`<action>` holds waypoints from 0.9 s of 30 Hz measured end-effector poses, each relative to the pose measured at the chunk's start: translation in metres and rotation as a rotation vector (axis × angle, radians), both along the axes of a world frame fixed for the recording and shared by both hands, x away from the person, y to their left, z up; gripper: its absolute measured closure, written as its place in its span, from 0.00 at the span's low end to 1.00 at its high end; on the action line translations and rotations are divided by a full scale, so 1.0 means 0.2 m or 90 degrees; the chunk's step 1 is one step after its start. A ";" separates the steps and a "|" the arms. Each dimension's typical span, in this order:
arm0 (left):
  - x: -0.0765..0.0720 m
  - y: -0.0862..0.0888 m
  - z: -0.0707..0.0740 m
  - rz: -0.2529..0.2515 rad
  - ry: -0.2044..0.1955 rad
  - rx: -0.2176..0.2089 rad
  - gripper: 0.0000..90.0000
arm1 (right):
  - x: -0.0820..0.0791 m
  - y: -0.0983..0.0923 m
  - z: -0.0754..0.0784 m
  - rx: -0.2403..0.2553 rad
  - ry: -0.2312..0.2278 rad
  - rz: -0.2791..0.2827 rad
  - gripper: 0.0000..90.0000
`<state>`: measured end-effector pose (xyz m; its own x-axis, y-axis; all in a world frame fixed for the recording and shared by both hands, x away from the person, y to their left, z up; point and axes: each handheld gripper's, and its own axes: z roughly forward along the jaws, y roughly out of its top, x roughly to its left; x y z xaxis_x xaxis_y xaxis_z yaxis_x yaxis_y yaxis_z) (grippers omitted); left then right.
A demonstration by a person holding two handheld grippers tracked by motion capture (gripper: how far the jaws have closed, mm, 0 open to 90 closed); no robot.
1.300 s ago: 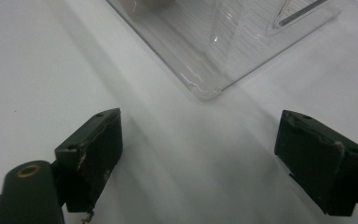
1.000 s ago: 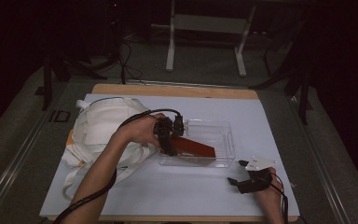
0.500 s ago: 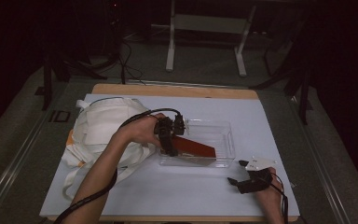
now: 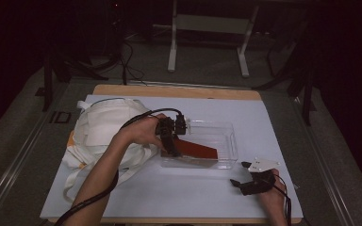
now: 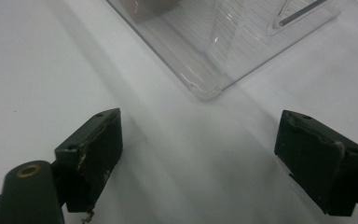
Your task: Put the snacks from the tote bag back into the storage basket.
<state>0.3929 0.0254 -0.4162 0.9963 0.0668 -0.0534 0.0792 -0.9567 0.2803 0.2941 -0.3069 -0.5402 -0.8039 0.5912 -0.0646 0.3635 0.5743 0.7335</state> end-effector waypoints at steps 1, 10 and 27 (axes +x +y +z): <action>0.00 0.00 0.00 0.000 0.000 0.000 0.45 | 0.00 0.00 0.00 0.000 0.000 0.000 0.17; 0.01 0.00 -0.02 0.005 0.008 0.001 0.43 | 0.00 0.00 0.00 0.001 0.001 0.000 0.17; 0.00 0.04 0.04 0.015 0.002 -0.023 0.43 | 0.00 0.00 0.00 0.001 0.001 0.000 0.17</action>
<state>0.3935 0.0343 -0.4088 0.9942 0.0890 -0.0598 0.1033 -0.9439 0.3135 0.2942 -0.3069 -0.5402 -0.8040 0.5913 -0.0623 0.3649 0.5735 0.7334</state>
